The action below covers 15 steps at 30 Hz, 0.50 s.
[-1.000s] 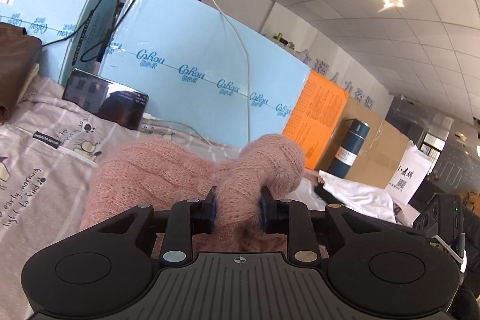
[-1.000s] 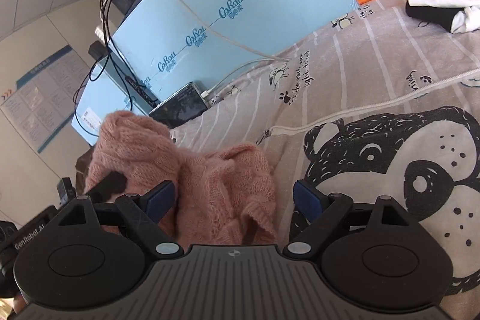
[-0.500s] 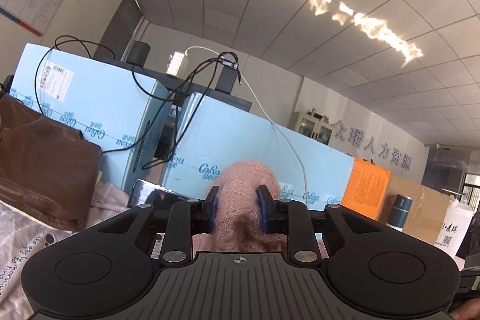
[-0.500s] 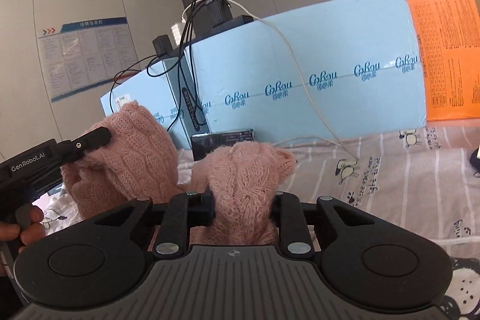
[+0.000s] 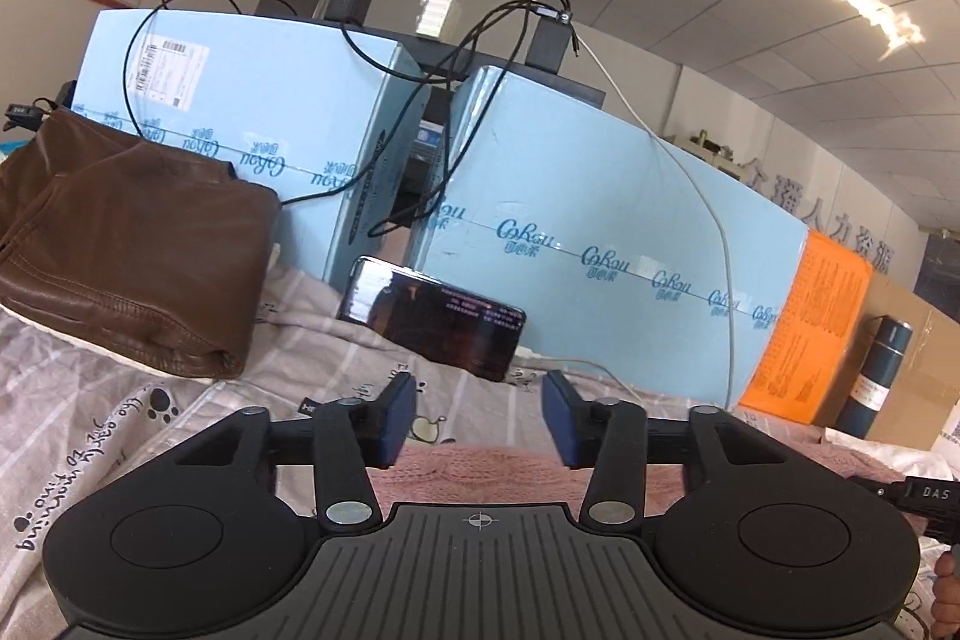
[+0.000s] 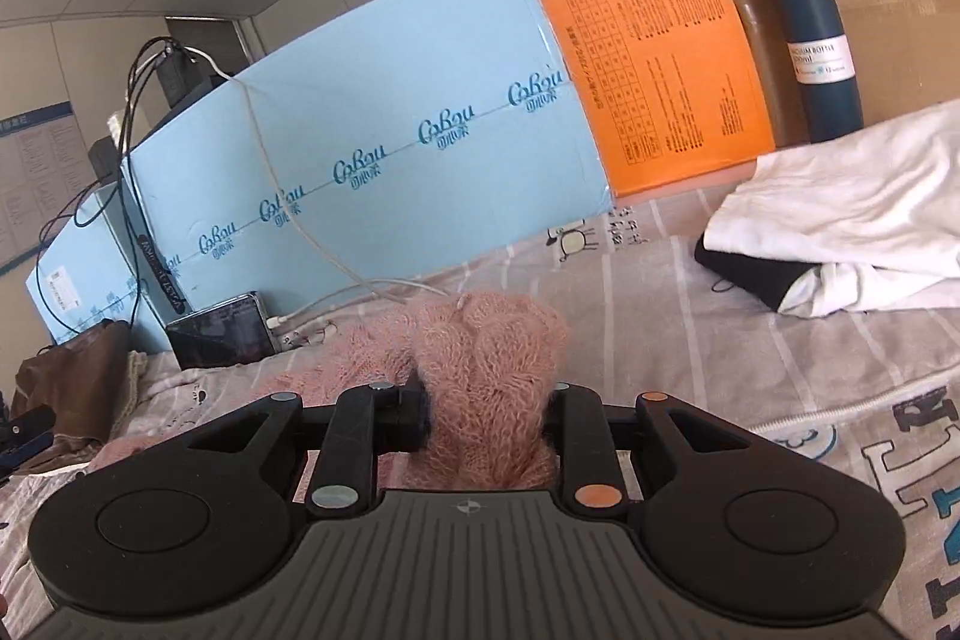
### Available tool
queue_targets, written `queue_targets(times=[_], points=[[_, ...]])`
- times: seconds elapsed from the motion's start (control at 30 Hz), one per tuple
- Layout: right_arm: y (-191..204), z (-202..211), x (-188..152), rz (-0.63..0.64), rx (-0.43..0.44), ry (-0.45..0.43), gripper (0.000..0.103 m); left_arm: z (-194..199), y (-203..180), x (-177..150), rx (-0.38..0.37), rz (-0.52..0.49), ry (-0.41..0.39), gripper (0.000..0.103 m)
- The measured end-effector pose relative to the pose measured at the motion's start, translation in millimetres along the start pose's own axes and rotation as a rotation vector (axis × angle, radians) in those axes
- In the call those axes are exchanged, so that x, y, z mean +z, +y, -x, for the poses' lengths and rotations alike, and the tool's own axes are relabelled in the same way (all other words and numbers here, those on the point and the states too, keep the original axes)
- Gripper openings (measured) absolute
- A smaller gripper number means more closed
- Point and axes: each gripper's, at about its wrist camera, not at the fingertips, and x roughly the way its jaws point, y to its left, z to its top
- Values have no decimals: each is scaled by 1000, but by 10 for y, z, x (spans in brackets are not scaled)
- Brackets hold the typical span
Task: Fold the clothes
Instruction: 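Lower the sweater onto the bed and open both grippers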
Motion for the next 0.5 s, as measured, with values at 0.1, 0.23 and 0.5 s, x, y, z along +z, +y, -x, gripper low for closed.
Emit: queue_targets(times=[0.1,0.23,0.5], points=[[-40,-58,-59,-17,-19,29,30,-182,-221,-94,-51,-104,112,96],[-68,-77,-82,-41,-42,51,55,-505,-460,-281,-55,-247,289,96],[-129,-172,-96,-86,-44,109,59,-507,10,-211,-28,-42,274,25]])
